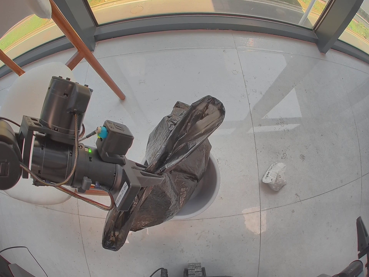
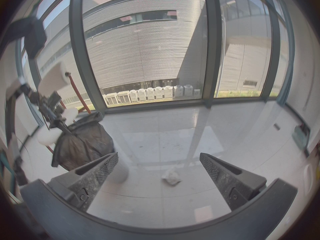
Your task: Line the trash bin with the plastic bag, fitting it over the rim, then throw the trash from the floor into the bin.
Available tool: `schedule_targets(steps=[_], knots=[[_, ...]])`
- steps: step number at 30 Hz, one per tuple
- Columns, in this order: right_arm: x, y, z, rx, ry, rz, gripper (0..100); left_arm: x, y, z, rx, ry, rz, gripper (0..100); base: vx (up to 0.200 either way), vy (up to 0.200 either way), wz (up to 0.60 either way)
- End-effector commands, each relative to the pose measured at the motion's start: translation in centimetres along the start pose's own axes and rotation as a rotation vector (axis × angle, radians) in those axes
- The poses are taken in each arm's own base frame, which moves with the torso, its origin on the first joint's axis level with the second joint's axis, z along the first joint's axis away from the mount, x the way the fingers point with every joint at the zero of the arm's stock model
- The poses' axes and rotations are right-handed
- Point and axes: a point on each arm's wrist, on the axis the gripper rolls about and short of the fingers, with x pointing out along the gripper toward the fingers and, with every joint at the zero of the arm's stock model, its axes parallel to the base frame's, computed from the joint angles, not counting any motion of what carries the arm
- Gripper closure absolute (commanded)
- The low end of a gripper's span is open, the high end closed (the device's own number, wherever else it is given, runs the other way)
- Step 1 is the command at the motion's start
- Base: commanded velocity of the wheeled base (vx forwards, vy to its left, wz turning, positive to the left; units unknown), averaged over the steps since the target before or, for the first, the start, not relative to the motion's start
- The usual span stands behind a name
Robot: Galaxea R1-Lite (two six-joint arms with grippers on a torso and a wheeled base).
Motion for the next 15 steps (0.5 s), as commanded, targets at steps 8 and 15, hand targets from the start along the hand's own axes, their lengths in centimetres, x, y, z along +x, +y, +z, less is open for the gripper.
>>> schedule_targets(steps=[8, 15], knots=[[12.6, 3.5, 6.3, 0.519, 0.564, 0.283, 0, 1.0, -1.1, 0.6, -0.073, -0.062, -0.011, 100, 0.000, 0.000, 0.00], [19.4, 5.7, 3.6, 0.477, 0.674, 0.355, 0, 0.9, -2.0, 0.9, -0.144, -0.064, 0.013, 100, 0.000, 0.000, 0.00]])
